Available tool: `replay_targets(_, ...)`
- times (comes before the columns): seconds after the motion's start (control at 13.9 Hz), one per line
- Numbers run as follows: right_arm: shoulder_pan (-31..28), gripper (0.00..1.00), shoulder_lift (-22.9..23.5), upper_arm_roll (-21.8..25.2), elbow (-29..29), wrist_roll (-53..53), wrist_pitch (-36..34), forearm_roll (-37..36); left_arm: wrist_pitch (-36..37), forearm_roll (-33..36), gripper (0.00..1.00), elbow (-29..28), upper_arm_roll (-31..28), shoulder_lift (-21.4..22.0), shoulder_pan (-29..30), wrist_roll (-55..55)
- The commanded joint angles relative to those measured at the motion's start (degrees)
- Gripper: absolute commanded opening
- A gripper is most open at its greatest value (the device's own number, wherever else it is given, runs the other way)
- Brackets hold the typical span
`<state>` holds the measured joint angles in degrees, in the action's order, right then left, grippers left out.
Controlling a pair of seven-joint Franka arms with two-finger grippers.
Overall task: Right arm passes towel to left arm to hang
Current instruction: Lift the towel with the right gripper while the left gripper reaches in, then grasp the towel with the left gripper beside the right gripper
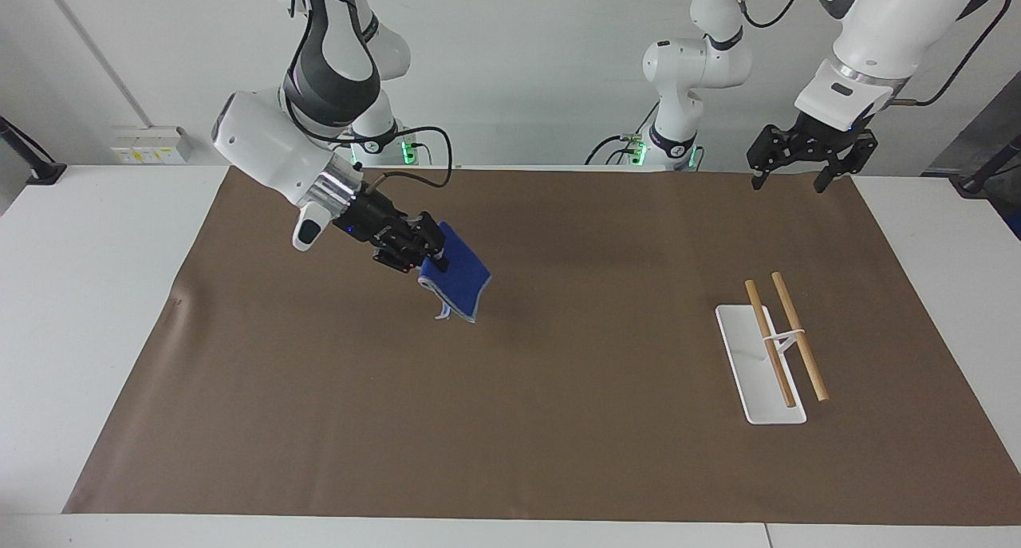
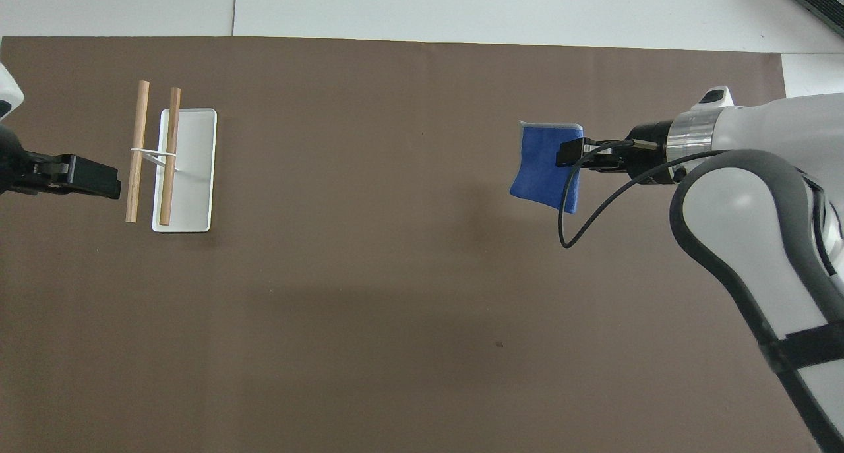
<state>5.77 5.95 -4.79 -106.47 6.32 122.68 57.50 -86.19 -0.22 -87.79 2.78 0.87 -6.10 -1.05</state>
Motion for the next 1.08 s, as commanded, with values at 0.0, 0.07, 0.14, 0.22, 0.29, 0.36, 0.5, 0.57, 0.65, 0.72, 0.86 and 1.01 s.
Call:
replay_targets(0.0, 1.25, 0.0, -1.2, -1.09, -0.49, -2.62, -0.6, 8.04, -5.01, -1.96, 1.0, -8.42, -0.14, 4.57, -3.03, -3.85)
replay_targets(0.07, 2.39, 0.0, -1.64, -1.09, -0.75, -4.2, -0.43, 12.41, -9.31, -6.59, 1.0, -11.84, -0.14, 5.97, -3.04, -8.14)
replay_targets(0.14, 3.79, 0.0, -1.73, -1.09, -0.76, -5.26, 0.09, 17.16, -14.05, -11.59, 1.0, -15.18, -0.14, 7.12, -3.12, -12.88)
replay_targets(0.22, 4.85, 0.0, -1.81, -1.09, -0.84, -5.44, 0.62, 19.9, -17.58, -14.34, 1.0, -17.74, -0.06, 8.17, -4.17, -16.58)
replay_targets(0.29, 5.91, 0.0, -2.08, -1.09, -1.11, -5.53, 1.67, 22.36, -19.87, -15.93, 1.0, -19.68, -0.06, 9.05, -6.18, -19.93)
replay_targets(0.36, 6.96, 0.0, -2.25, -1.09, -1.46, -5.53, 3.25, 26.04, -22.51, -17.52, 1.0, -21.79, -0.06, 9.67, -7.59, -24.4)
replay_targets(0.5, 9.33, 0.0, -2.95, -1.18, -2.77, -5.27, 6.94, 34.38, -30.05, -24.26, 1.0, -24.87, -0.06, 10.29, -9.88, -31.96)
replay_targets(0.57, 10.13, 0.0, -3.05, -1.18, -2.95, -5.0, 7.48, 36.78, -32.35, -26.04, 1.0, -25.67, -0.06, 10.55, -11.11, -35.48)
replay_targets(0.65, 10.4, 0.0, -3.13, -1.18, -2.87, -5.0, 7.48, 36.89, -34.46, -27.19, 1.0, -26.37, -0.06, 10.73, -12.6, -39.17)
replay_targets(0.72, 10.49, 0.0, -3.13, -1.27, -3.04, -5.0, 7.57, 36.89, -37.36, -28.77, 1.0, -27.16, -0.06, 10.82, -13.75, -41.73)
replay_targets(0.86, 10.49, 0.0, -3.22, -1.27, -3.48, -5.0, 7.57, 36.89, -43.25, -31.84, 1.0, -28.4, -0.06, 11.08, -16.03, -46.3)
replay_targets(1.01, 10.49, 0.0, -3.66, -1.27, -3.83, -4.91, 7.74, 36.89, -49.48, -32.47, 1.0, -28.92, -0.05, 10.91, -18.75, -52.8)
